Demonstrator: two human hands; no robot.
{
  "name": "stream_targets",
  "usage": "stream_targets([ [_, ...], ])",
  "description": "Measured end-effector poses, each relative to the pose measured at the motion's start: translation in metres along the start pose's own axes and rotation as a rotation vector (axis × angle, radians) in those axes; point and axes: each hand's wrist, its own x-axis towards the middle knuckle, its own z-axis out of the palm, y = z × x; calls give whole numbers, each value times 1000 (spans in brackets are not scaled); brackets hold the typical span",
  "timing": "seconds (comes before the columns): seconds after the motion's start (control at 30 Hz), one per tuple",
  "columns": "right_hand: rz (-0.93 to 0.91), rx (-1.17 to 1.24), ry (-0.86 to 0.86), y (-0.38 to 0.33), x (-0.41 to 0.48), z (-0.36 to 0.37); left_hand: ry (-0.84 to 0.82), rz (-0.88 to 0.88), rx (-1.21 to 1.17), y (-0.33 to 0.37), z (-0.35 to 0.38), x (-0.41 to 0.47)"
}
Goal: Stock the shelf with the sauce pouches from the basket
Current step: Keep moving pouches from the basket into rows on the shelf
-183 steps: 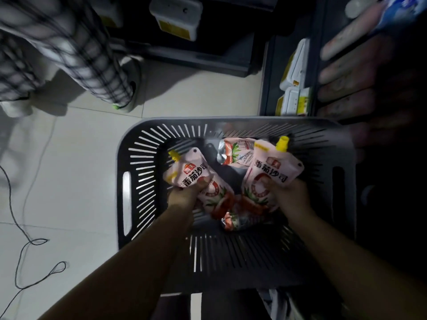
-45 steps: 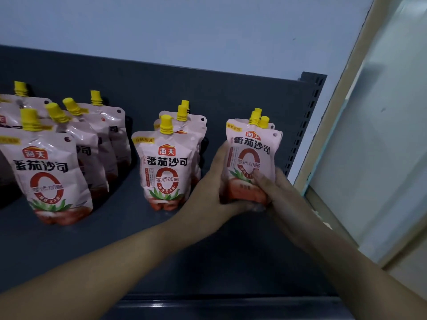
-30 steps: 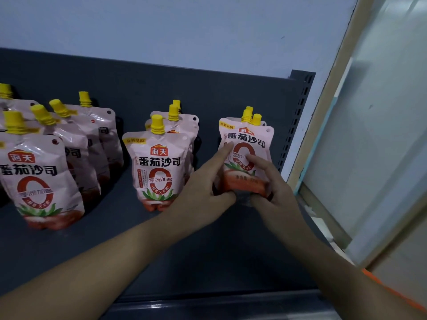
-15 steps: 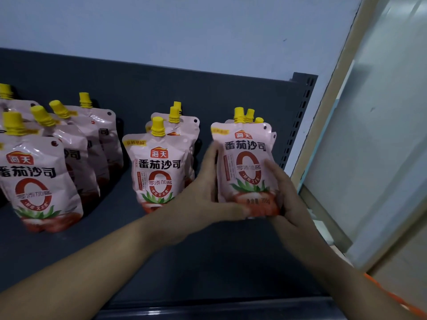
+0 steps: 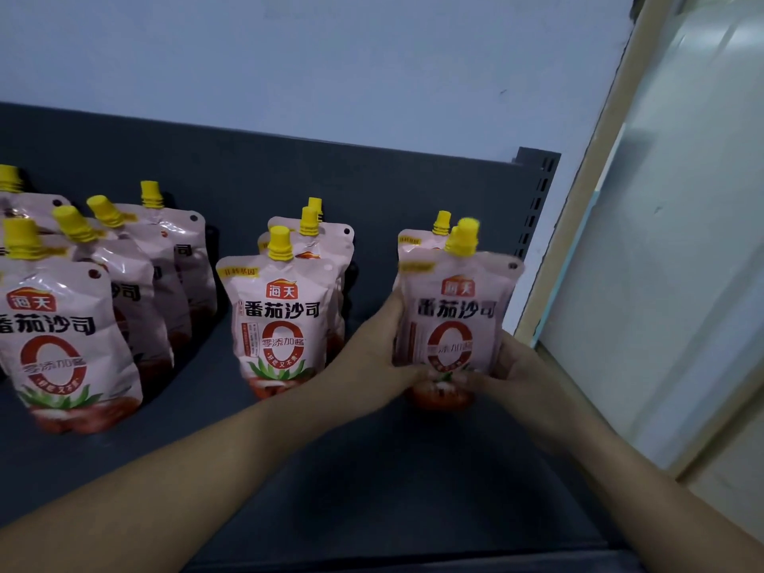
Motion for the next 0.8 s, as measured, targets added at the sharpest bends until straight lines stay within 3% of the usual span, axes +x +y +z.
stream_targets([
  [0.27, 45, -287, 25, 17, 25, -10, -28, -142, 198, -19, 10, 14],
  [0.5, 75, -354, 82, 17, 29, -7, 3, -270, 233, -26, 12, 16],
  [0.6, 79, -420, 250, 15, 14, -5, -31, -311, 284, -25, 7, 5],
  [0.7, -162, -594, 467, 6, -7, 5, -73, -358, 362, -22, -8, -18],
  [0.73, -266, -655, 442, 0, -13, 10, -84, -380, 369, -20, -15, -28],
  [0.8, -384, -756, 237, -9, -17, 27, -88, -399, 368, -15, -34, -49],
])
